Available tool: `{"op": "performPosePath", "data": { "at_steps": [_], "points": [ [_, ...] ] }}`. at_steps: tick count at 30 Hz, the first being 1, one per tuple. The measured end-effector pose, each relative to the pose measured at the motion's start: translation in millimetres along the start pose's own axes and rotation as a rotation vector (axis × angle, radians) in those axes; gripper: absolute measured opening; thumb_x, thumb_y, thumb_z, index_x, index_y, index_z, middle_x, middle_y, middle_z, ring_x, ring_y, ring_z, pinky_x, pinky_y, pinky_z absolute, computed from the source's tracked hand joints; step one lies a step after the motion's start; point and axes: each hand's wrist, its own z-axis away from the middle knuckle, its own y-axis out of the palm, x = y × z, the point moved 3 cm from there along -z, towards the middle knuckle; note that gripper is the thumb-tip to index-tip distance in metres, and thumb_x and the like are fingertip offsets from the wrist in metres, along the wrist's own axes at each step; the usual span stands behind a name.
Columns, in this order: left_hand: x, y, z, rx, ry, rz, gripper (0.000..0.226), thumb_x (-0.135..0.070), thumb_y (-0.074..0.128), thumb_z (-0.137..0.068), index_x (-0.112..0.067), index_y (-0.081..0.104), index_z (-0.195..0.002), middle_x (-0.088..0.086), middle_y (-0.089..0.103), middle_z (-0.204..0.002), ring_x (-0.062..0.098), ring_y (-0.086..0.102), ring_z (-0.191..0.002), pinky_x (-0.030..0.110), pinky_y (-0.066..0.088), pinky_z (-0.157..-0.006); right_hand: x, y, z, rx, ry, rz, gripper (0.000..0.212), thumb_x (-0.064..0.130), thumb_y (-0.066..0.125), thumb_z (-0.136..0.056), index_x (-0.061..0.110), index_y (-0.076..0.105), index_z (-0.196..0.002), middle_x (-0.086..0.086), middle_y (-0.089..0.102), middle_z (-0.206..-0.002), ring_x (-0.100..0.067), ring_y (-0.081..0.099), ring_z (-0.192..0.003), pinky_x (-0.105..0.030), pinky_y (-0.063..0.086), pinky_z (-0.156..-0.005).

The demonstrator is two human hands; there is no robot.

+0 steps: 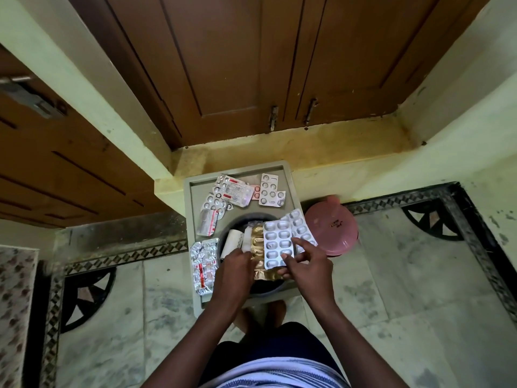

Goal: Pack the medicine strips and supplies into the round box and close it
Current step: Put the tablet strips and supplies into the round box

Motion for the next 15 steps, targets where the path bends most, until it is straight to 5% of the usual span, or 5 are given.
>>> {"op": "performPosePath", "data": {
  "at_steps": [3, 7, 15],
  "points": [
    [4.8, -1.1, 2.2, 0.014, 0.054, 0.071, 0.02, -0.01, 0.066, -0.093, -0.01, 0.074, -0.111, 0.009, 0.063, -0.091, 0.028, 0.066, -0.081, 0.027, 0.042, -0.064, 6.2, -3.2, -0.9, 0.022, -0.161, 0.359, 0.039, 0.024, 0.08, -0.086, 0.018, 0.073, -0.125, -0.004, 0.073, -0.074, -0.013, 0.07, -0.067, -0.016, 0.051, -0.065],
    [4.5, 5.0, 2.8, 0.088, 0.09, 0.068, 0.038, -0.002, 0.068, -0.088, -0.002, 0.068, -0.126, 0.014, 0.063, -0.102, 0.031, 0.069, -0.082, 0.036, 0.058, -0.068, 8.9, 2.7, -4.2, 0.144, -0.221, 0.826, 0.039, 0.046, 0.066, -0.09, 0.031, 0.066, -0.126, -0.002, 0.075, -0.105, -0.028, 0.069, -0.103, -0.037, 0.056, -0.077],
    [-3.4, 0.2, 5.2, 0.052, 0.14, 0.064, 0.038, -0.013, 0.057, -0.084, -0.005, 0.071, -0.118, 0.014, 0.061, -0.099, 0.027, 0.067, -0.077, 0.035, 0.058, -0.064, 7.1, 16.7, -13.9, 0.286, -0.288, 1.163, 0.05, 0.038, 0.052, -0.099, 0.036, 0.046, -0.149, -0.008, 0.066, -0.121, -0.034, 0.067, -0.11, -0.04, 0.054, -0.081]
  ]
}}
